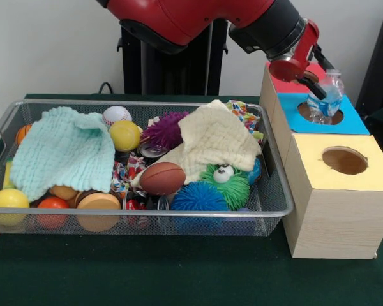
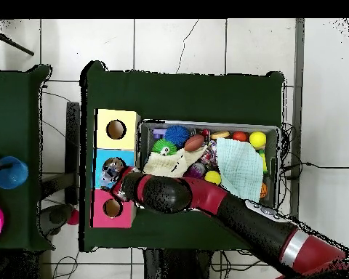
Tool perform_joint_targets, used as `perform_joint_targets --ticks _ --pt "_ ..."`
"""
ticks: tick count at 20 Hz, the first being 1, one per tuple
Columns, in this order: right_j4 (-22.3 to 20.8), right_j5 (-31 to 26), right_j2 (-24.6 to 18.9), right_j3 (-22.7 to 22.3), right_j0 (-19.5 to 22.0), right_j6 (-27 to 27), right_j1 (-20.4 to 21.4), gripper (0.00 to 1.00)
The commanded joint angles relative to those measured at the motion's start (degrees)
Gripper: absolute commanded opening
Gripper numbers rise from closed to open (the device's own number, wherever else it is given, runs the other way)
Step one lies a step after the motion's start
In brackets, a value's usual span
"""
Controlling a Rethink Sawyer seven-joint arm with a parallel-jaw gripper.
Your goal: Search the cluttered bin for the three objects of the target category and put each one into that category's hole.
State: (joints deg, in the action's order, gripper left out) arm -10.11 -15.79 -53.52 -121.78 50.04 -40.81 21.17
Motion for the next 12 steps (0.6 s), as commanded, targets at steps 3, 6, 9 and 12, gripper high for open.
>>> perform_joint_targets --ticks 3,6,9,12 --pt "1.0 -8.7 7.0 9.9 -1.7 -7.4 3.0 1.0" --pt "0.5 -9.4 7.3 10.2 -1.9 -6.8 3.4 1.0" --pt "0.2 -10.1 7.4 10.4 -2.1 -6.3 3.8 1.0" --pt "0.5 -10.6 7.0 10.4 -1.8 -6.4 4.2 1.0"
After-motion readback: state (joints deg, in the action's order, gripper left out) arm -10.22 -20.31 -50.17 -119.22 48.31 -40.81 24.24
